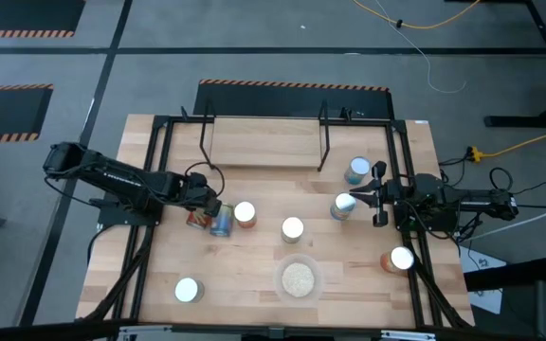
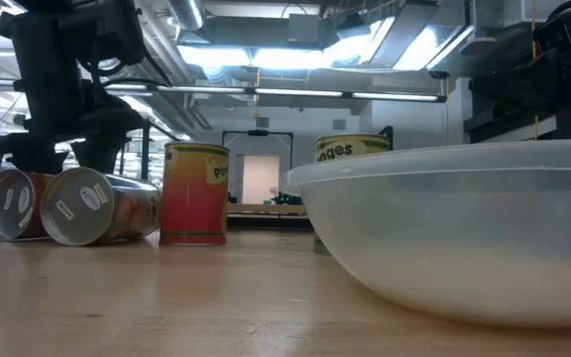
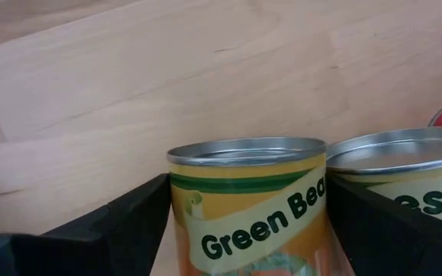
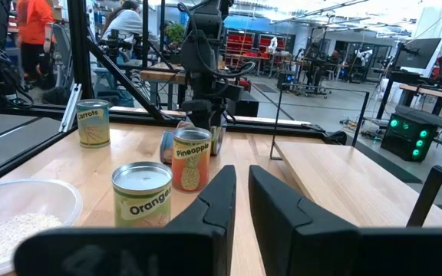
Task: Pick and place cans onto a shelf
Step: Put the canned green bean on the shelf
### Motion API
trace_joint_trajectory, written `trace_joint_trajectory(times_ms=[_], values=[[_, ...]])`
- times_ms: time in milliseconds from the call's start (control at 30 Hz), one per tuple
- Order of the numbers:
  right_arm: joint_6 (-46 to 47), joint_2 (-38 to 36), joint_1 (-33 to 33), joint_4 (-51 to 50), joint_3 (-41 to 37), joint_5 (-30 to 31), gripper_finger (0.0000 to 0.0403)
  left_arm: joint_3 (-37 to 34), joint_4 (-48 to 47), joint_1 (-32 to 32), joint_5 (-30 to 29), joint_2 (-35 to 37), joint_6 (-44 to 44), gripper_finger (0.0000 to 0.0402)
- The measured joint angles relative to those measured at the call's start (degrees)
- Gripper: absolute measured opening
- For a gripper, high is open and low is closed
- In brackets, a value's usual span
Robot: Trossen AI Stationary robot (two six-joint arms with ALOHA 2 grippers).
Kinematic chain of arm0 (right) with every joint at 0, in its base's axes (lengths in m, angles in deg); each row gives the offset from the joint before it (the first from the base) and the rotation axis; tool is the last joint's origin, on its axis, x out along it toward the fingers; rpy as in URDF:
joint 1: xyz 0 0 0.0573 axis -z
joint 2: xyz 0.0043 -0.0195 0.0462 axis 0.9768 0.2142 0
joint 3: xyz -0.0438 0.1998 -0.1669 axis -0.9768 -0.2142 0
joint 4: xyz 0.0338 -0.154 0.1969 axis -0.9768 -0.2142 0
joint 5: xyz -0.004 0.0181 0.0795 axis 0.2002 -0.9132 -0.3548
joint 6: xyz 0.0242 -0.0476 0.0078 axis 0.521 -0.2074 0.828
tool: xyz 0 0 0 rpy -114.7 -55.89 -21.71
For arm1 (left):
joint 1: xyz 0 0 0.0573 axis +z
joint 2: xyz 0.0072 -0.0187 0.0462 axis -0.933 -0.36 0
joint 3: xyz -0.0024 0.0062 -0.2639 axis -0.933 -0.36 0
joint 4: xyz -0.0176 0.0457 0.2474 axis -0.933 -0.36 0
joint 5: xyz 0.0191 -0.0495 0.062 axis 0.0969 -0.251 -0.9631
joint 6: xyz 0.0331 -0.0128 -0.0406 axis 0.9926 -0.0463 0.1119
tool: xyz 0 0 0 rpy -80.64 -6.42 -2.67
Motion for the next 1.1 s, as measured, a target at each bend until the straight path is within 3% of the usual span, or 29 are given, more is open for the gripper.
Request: trace_joint_trajectory(times_ms=[733, 1100], values=[[0.0, 0.0, 0.0, 0.0, 0.0, 0.0, 0.0045, -0.1, -0.1, 0.0, -0.3, 0.1, 0.0, 0.0305], [0.0, 0.0, 0.0, 0.0, 0.0, 0.0, 0.0045, -0.3, -0.3, 0.0, 0.0, 4.7, -0.1, 0.0303]])
